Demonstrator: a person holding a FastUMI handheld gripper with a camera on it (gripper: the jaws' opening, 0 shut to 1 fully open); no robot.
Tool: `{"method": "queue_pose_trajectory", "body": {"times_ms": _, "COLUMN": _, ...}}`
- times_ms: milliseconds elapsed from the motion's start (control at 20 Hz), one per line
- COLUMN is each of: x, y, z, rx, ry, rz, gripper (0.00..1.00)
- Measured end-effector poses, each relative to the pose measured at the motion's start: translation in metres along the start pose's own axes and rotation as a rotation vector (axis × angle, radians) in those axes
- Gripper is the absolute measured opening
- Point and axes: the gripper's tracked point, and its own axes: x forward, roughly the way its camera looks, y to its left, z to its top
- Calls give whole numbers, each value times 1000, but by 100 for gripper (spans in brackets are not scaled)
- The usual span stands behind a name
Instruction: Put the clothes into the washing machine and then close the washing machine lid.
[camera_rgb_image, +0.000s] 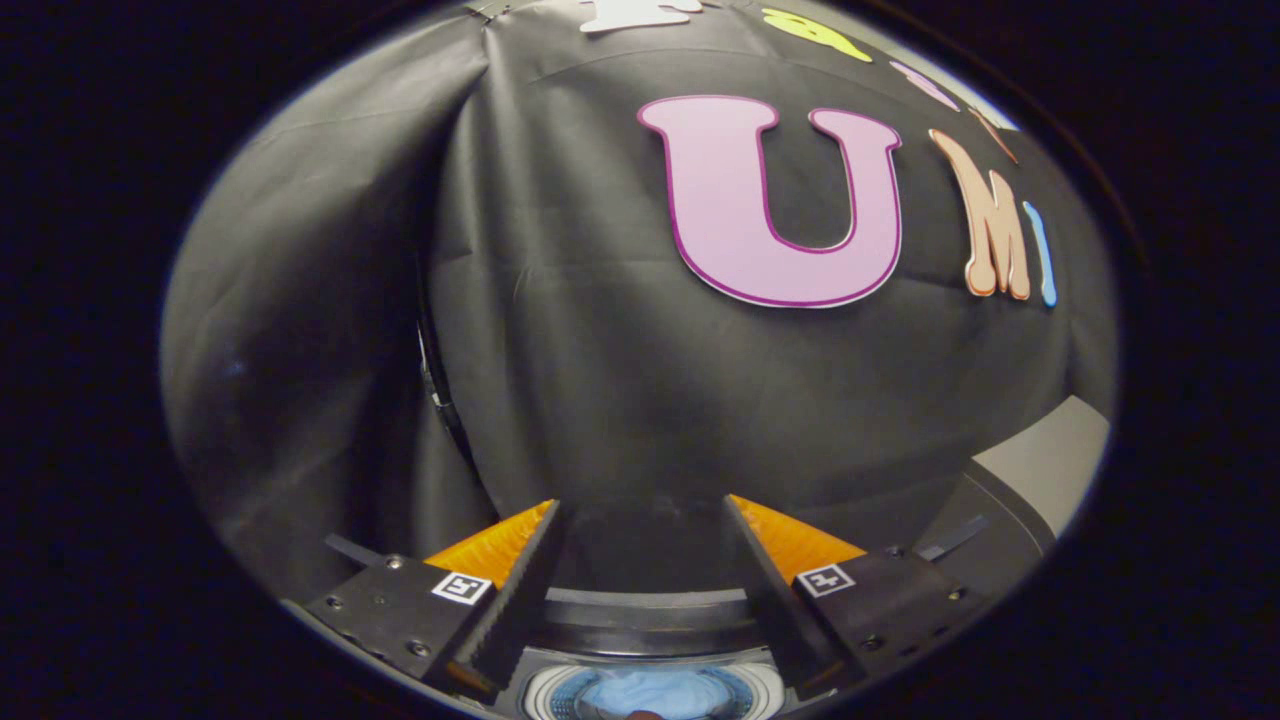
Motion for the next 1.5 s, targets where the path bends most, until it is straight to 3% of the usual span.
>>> {"method": "queue_pose_trajectory", "body": {"times_ms": 1500, "x": -1, "y": 0, "z": 4, "rx": -10, "ry": -49, "rz": 3, "gripper": 95}}
